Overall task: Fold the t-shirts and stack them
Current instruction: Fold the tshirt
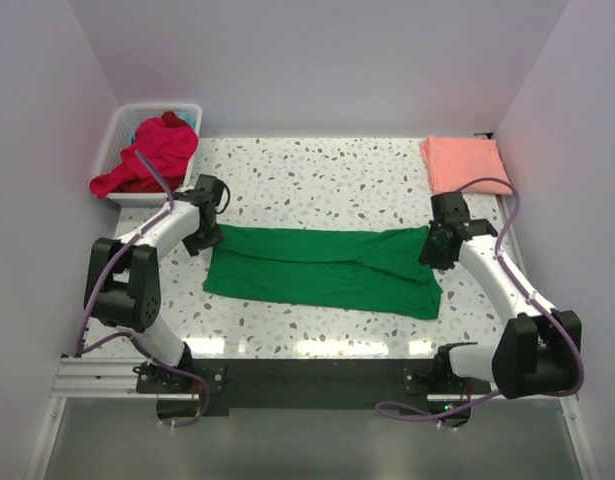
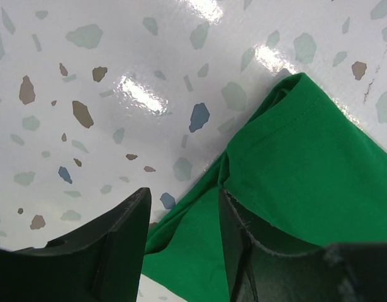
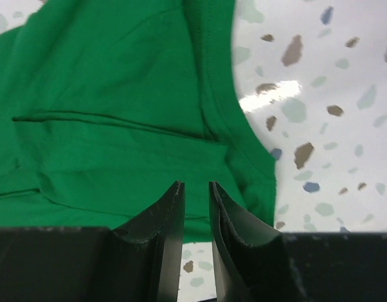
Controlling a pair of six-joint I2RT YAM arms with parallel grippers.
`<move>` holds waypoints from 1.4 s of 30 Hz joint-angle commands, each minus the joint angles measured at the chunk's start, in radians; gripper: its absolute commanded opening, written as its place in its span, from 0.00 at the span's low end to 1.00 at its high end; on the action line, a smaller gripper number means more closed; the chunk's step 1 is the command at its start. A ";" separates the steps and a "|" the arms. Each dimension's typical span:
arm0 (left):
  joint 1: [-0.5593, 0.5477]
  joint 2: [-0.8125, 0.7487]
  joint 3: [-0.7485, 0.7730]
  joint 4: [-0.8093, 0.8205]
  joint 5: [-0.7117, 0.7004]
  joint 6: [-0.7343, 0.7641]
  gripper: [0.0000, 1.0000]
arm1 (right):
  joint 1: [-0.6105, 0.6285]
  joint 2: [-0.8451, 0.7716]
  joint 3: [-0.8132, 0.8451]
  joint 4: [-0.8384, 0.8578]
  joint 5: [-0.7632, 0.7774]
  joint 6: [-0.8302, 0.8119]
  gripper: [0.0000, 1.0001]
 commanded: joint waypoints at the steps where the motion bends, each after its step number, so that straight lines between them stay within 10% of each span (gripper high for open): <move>1: -0.004 -0.031 0.005 0.035 0.021 0.011 0.52 | 0.020 0.077 0.022 0.124 -0.149 -0.055 0.25; 30: -0.015 -0.021 0.010 0.138 0.128 0.089 0.50 | 0.243 0.471 0.260 0.296 -0.179 -0.112 0.36; 33: -0.015 -0.021 0.010 0.137 0.128 0.092 0.50 | 0.243 0.472 0.260 0.282 -0.172 -0.112 0.31; 37: -0.015 -0.021 0.008 0.137 0.127 0.089 0.50 | 0.252 0.462 0.254 0.252 -0.161 -0.106 0.01; 42: -0.015 -0.027 0.001 0.143 0.127 0.092 0.50 | 0.284 0.400 0.211 0.186 -0.129 -0.090 0.00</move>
